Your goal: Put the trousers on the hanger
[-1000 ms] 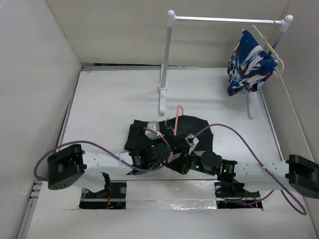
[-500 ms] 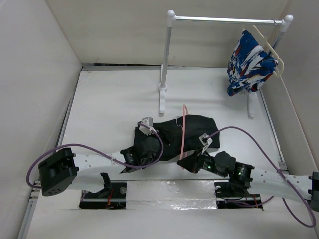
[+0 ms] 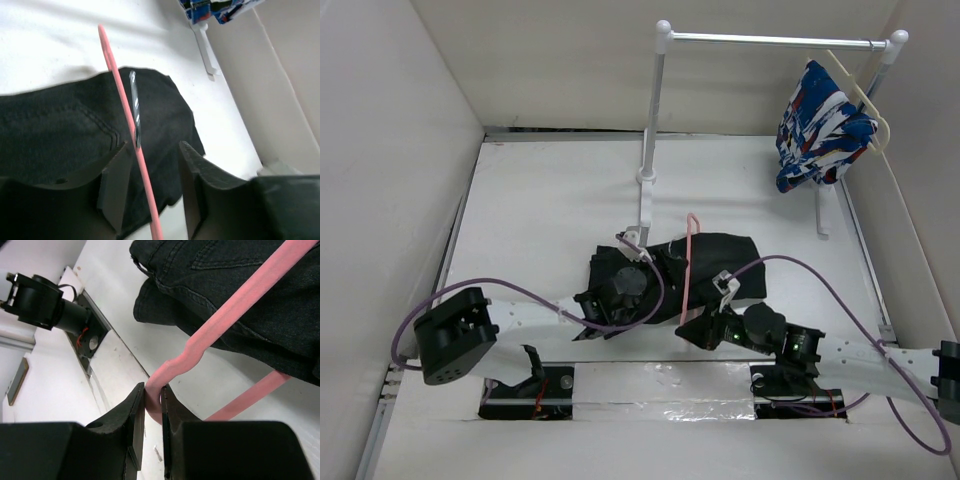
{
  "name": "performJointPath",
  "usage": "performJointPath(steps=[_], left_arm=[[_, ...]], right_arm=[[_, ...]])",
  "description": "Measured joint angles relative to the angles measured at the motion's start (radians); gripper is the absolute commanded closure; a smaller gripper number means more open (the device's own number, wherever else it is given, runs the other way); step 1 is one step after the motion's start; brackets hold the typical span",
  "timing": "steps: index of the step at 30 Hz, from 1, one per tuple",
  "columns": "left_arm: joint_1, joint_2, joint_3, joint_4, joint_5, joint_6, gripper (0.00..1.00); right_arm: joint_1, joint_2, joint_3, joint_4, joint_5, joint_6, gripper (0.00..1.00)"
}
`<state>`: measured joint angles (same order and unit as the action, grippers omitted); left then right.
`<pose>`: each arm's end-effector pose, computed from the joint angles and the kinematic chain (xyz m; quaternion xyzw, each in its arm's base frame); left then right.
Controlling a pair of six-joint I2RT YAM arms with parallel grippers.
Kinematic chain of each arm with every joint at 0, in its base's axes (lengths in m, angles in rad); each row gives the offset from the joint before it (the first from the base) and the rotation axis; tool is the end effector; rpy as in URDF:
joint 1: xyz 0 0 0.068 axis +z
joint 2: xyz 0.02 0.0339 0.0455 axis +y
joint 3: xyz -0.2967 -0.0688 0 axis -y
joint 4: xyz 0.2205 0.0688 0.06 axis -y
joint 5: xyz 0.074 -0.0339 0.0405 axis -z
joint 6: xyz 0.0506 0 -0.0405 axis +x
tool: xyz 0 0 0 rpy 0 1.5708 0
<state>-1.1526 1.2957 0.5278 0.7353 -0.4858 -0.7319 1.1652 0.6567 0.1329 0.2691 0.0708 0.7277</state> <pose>0.1265 -0.2265 0.2852 -0.0180 0.7170 -0.4444 0.5367 0.0532 0.1147 0.2049 -0.1505 0.7765 0.4795 0.3800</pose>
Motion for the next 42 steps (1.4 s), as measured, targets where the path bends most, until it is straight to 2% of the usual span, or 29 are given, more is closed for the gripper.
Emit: performJointPath(steps=[1, 3, 4, 7, 8, 9, 10, 12, 13, 16, 20, 24, 28, 31, 42], left_arm=[[0.010, 0.022, 0.021, -0.003, 0.001, 0.008, 0.73], [0.024, 0.061, 0.064, -0.016, 0.003, 0.026, 0.84], [0.030, 0.072, 0.079, -0.024, 0.003, 0.034, 1.00], [0.038, 0.082, 0.101, -0.058, -0.017, 0.061, 1.00], [0.039, 0.082, 0.105, -0.065, -0.020, 0.063, 1.00], [0.038, 0.082, 0.110, -0.071, -0.023, 0.063, 1.00], [0.037, 0.082, 0.112, -0.073, -0.026, 0.062, 1.00], [0.037, 0.079, 0.112, -0.085, -0.039, 0.053, 1.00], [0.034, 0.077, 0.112, -0.100, -0.046, 0.046, 1.00], [0.015, 0.070, 0.111, -0.133, -0.089, 0.014, 1.00], [-0.014, 0.055, 0.109, -0.163, -0.134, -0.031, 1.00], [-0.042, 0.049, 0.106, -0.186, -0.184, -0.076, 1.00], [-0.063, 0.046, 0.106, -0.203, -0.217, -0.093, 1.00], [-0.070, 0.043, 0.103, -0.222, -0.224, -0.098, 1.00], [-0.071, -0.003, 0.089, -0.223, -0.238, -0.105, 1.00]], right_arm=[[0.000, 0.006, 0.000, 0.001, -0.003, -0.002, 1.00], [-0.001, 0.013, 0.000, 0.002, -0.008, -0.006, 1.00], [-0.001, 0.011, 0.000, 0.001, -0.010, -0.006, 1.00], [-0.001, -0.008, 0.000, -0.003, -0.009, -0.005, 1.00], [-0.001, -0.021, -0.002, -0.009, -0.006, -0.005, 0.97], [-0.001, -0.036, -0.002, -0.018, 0.000, -0.004, 0.90], [-0.002, -0.050, -0.003, -0.029, 0.005, -0.004, 0.72], [-0.002, -0.083, -0.002, -0.063, 0.023, -0.007, 0.55], [-0.002, -0.100, 0.000, -0.078, 0.036, -0.011, 0.43], [-0.002, -0.130, 0.026, -0.143, 0.083, -0.029, 0.33], [-0.002, -0.088, 0.129, -0.226, 0.162, -0.052, 0.33], [-0.003, 0.059, 0.249, -0.234, 0.243, -0.063, 0.34], [-0.008, 0.216, 0.308, -0.239, 0.305, -0.061, 0.41], [-0.008, 0.290, 0.314, -0.238, 0.321, -0.054, 0.43], [-0.008, 0.228, 0.271, -0.244, 0.367, -0.013, 0.43]])
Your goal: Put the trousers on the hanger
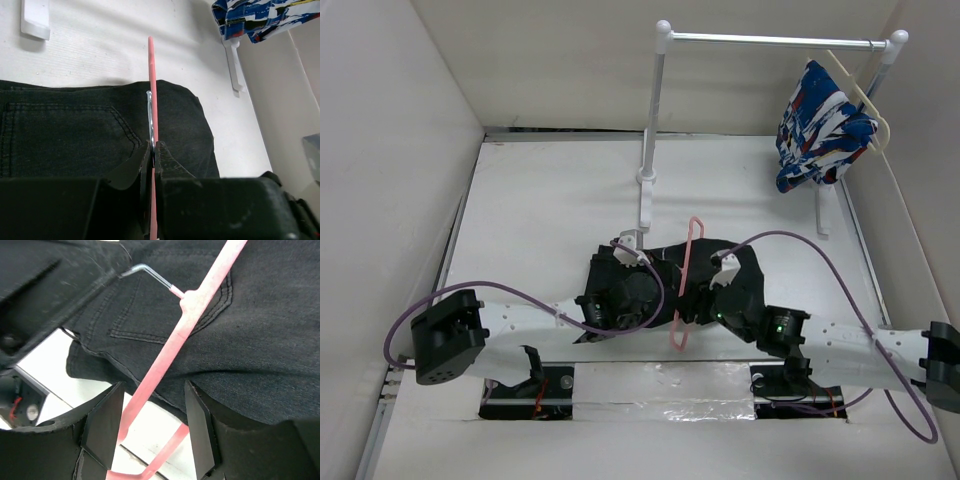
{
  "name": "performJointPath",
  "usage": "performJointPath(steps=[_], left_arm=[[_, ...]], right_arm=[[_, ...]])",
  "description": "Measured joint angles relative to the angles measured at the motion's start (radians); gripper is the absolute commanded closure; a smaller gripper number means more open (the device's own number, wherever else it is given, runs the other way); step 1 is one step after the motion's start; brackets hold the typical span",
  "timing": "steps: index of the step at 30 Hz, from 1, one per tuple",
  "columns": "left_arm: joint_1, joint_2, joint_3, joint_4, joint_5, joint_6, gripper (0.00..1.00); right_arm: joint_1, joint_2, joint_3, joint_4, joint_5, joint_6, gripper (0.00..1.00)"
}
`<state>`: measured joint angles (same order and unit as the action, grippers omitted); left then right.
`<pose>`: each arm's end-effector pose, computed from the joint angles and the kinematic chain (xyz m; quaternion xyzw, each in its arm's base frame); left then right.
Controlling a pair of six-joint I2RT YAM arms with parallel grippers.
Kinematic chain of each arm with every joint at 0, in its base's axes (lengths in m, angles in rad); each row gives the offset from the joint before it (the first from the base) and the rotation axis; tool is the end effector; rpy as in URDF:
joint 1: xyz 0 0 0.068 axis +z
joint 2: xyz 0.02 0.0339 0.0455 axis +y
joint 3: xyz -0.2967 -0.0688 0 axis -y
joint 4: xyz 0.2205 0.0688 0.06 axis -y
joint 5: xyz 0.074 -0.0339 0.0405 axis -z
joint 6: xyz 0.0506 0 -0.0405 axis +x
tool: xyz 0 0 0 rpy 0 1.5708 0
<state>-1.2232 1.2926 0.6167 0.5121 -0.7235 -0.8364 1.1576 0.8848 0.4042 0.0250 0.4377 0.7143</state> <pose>0.1196 -0.2316 0.2894 -0.0876 0.7439 -0.3796 0.5429 0.0851 0.1406 0.2416 -0.0700 0.8333 0.3066 0.4547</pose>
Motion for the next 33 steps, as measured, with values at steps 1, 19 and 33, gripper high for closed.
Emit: performJointPath(steps=[1, 19, 33], left_arm=[[0.000, 0.000, 0.000, 0.000, 0.002, 0.000, 1.00], [-0.010, -0.162, -0.017, -0.043, -0.023, 0.054, 1.00], [0.068, -0.147, 0.316, -0.310, 0.193, 0.266, 0.84]], right_arm=[[0.000, 0.013, -0.001, 0.006, -0.001, 0.000, 0.43], [-0.133, 0.136, 0.000, 0.254, -0.176, 0.005, 0.94], [-0.203, 0.083, 0.015, 0.443, -0.430, 0.093, 1.00]])
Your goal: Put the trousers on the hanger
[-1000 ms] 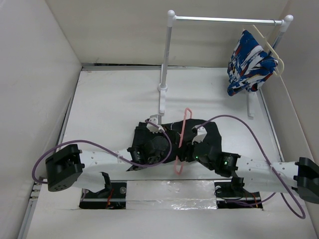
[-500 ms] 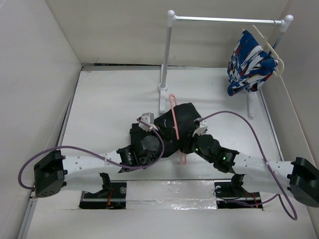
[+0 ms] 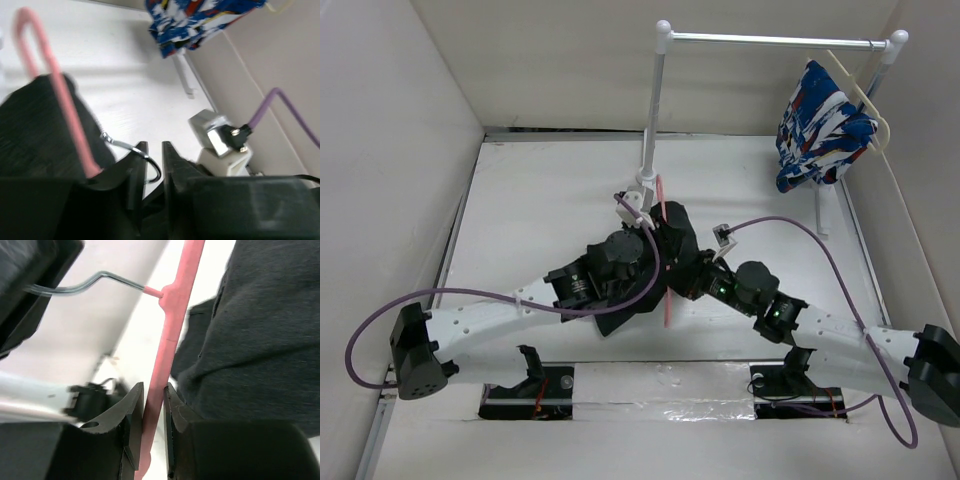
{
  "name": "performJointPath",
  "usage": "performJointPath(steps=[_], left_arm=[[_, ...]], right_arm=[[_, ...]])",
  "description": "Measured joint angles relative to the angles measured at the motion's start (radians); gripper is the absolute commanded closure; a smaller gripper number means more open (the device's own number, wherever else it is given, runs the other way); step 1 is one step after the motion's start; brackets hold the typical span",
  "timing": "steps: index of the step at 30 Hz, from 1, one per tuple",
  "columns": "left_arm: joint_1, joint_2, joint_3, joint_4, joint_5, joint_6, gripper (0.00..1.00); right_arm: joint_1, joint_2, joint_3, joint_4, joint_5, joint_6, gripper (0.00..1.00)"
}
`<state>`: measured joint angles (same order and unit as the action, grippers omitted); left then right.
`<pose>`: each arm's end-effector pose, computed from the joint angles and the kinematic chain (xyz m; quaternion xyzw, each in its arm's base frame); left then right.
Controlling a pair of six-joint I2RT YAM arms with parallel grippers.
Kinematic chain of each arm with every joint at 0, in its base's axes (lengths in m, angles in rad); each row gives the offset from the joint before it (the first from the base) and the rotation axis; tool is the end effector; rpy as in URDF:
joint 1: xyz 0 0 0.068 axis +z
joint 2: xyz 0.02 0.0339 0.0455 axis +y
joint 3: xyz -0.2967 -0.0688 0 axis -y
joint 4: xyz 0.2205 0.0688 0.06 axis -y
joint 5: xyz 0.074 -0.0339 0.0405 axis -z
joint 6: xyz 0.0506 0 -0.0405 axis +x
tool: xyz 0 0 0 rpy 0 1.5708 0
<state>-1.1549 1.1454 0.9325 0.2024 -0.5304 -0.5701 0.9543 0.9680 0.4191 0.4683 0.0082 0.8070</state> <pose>0.1218 -0.2123 0.3946 0.0212 0.7100 -0.3943 0.5831 0.1133 0.1592 0.2840 -0.0513 0.7332 0.5210 0.4340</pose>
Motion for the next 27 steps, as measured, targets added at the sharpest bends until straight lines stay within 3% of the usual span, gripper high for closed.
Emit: performJointPath(steps=[1, 4, 10, 21, 27], left_arm=[[0.014, 0.012, 0.027, -0.009, 0.048, 0.001, 0.72], [0.048, 0.047, 0.099, -0.013, 0.174, 0.002, 0.52], [0.137, 0.072, 0.231, 0.015, 0.305, 0.024, 0.25], [0.225, -0.005, 0.372, 0.011, 0.369, 0.098, 0.19], [0.322, -0.146, 0.291, 0.022, 0.339, 0.090, 0.19]], right_arm=[[0.000, 0.000, 0.000, 0.017, -0.016, 0.014, 1.00], [0.000, -0.010, 0.000, 0.073, -0.076, 0.059, 1.00], [-0.020, -0.076, -0.004, 0.082, -0.222, 0.118, 1.00], [-0.151, -0.111, 0.005, 0.085, -0.328, 0.213, 1.00], [-0.194, -0.107, 0.011, 0.134, -0.330, 0.270, 1.00]])
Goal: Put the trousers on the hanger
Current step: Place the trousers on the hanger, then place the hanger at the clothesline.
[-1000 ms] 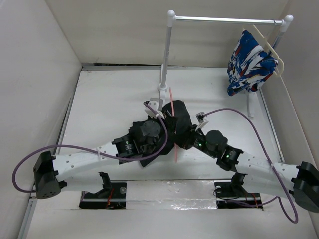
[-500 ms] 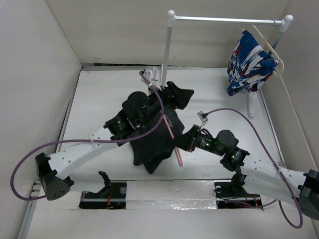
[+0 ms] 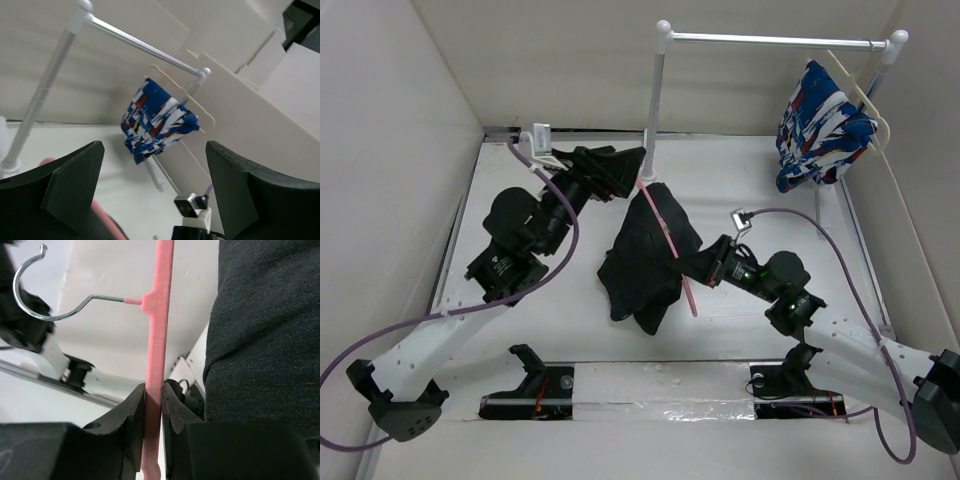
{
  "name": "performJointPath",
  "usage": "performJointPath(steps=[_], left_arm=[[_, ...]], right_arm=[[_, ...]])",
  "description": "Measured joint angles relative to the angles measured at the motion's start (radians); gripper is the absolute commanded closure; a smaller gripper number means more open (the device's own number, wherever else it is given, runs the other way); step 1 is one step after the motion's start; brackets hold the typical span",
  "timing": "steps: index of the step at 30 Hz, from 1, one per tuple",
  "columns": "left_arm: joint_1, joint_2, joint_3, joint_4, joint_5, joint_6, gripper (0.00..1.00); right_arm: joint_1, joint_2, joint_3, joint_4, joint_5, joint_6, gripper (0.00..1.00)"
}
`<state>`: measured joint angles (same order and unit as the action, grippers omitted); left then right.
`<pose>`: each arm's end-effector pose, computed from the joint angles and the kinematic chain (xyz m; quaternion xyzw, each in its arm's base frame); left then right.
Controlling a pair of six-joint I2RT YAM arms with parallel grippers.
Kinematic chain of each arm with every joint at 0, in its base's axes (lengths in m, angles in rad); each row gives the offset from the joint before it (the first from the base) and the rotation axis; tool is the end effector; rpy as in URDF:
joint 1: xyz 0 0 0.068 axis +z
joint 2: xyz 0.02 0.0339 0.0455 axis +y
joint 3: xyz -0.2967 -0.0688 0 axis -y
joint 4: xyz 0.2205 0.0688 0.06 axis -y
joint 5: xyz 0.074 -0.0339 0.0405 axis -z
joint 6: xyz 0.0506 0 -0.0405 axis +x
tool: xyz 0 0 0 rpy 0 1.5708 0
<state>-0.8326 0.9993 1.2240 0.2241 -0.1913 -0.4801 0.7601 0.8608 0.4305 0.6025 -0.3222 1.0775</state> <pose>0.1232 -0.1211 0.5243 0.0132 0.5356 -0.4741 0.6987 0.1138 0.1303 0.3220 -0.0208 0.6468 0.6631 0.3763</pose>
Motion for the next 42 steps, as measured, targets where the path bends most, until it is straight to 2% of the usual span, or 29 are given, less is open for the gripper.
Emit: performJointPath(steps=[3, 8, 15, 25, 33, 42], left_arm=[[0.046, -0.061, -0.072, 0.014, -0.016, -0.022, 0.19], [0.056, -0.105, -0.225, 0.024, -0.030, -0.061, 0.23], [0.056, -0.167, -0.491, 0.027, -0.067, -0.108, 0.25], [0.056, -0.350, -0.727, 0.095, -0.115, -0.105, 0.28], [0.056, -0.382, -0.778, 0.112, -0.172, -0.048, 0.28], [0.056, -0.409, -0.814, 0.138, -0.170, -0.012, 0.28]], right_arm=[[-0.020, 0.011, 0.023, 0.021, 0.000, 0.024, 1.00], [-0.101, 0.023, 0.102, 0.029, 0.001, 0.053, 1.00], [-0.265, 0.064, 0.214, 0.061, -0.002, 0.081, 1.00], [-0.490, 0.207, 0.376, 0.033, -0.029, 0.111, 1.00], [-0.562, 0.393, 0.503, 0.033, -0.053, 0.121, 1.00], [-0.565, 0.532, 0.527, 0.037, -0.059, 0.128, 1.00]])
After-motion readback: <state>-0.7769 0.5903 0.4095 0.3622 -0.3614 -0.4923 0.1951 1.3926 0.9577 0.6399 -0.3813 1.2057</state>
